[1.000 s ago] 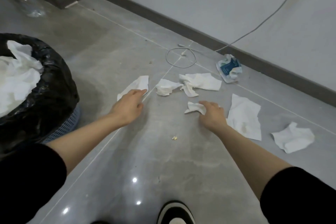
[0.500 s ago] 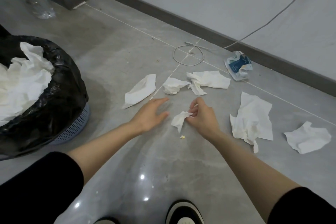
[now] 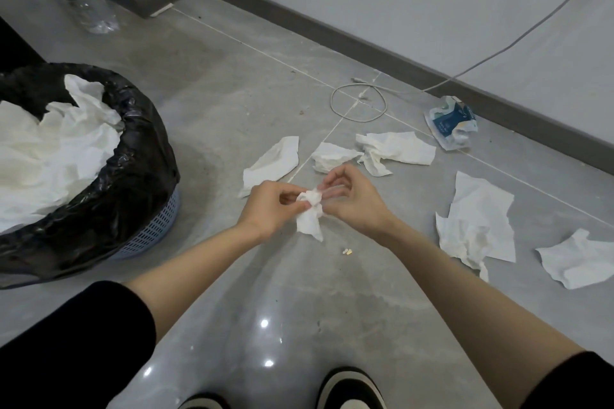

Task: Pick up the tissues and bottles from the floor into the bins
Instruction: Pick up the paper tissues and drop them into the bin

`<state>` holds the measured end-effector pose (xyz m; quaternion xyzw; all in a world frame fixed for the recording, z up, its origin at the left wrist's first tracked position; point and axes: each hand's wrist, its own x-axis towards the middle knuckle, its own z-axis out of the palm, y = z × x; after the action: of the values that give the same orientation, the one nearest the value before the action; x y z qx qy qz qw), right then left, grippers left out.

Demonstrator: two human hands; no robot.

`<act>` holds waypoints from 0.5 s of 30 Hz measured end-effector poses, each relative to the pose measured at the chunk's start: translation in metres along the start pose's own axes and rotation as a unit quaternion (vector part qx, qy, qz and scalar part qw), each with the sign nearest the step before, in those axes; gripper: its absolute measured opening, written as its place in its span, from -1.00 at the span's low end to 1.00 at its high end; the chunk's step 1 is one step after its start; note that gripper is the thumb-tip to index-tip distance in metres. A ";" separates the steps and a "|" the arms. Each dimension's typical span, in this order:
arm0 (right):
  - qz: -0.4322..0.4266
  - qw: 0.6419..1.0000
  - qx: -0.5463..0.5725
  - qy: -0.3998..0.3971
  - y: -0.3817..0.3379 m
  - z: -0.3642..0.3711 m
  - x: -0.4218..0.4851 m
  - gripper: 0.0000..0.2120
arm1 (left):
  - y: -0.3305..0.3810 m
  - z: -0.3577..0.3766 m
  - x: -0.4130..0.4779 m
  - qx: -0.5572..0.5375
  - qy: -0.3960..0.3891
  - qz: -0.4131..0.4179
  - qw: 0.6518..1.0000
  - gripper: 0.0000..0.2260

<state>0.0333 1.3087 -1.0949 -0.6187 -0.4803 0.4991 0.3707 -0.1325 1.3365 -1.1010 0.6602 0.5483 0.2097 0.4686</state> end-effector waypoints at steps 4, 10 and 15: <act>-0.069 0.976 -0.200 0.060 0.002 -0.006 0.025 -0.69 | -0.006 -0.011 0.011 -0.005 0.055 -0.033 0.998 -0.83; -0.067 0.915 -0.395 0.050 0.003 0.002 0.065 -0.55 | -0.015 -0.024 0.017 -0.053 0.087 -0.088 0.991 -0.90; 0.006 0.890 -0.456 0.004 0.020 0.013 0.080 -0.54 | -0.022 -0.037 0.013 -0.075 0.097 -0.104 0.987 -0.87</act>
<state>0.0283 1.3804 -1.1377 -0.7244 -0.6500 0.2249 0.0473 -0.1693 1.3625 -1.1047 0.5391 0.6393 0.2635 0.4809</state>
